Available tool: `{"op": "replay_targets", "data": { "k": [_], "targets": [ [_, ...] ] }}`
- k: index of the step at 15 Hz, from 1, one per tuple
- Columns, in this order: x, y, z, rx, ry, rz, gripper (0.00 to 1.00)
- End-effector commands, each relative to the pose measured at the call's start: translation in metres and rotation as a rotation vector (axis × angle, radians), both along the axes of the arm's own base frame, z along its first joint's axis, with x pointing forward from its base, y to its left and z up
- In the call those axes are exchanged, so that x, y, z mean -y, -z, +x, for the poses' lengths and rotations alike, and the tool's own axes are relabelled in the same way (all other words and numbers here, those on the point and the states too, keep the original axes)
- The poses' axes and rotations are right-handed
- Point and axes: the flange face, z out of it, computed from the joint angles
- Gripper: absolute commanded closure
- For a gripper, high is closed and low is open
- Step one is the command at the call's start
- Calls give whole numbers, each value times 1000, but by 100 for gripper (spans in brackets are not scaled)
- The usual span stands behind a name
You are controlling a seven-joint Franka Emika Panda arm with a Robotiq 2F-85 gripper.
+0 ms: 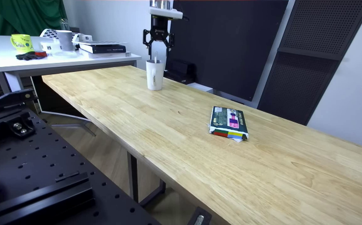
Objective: Put the spoon in the cup then take it out and put it on the table
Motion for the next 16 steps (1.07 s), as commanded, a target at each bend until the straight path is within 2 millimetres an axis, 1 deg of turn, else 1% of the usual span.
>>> {"op": "replay_targets", "data": {
  "k": [1,5,6,7,8,9,16],
  "targets": [
    [-4,-3,-1,31,27,19,0],
    [-6,0,-1,63,22,36,0],
    [-7,1,-1,67,20,38,25],
    [-7,2,-1,72,20,40,26],
    [-8,3,-2,76,19,41,32],
    [-8,3,-2,78,19,40,40],
    [-12,2,-4,79,20,36,88]
  ]
}}
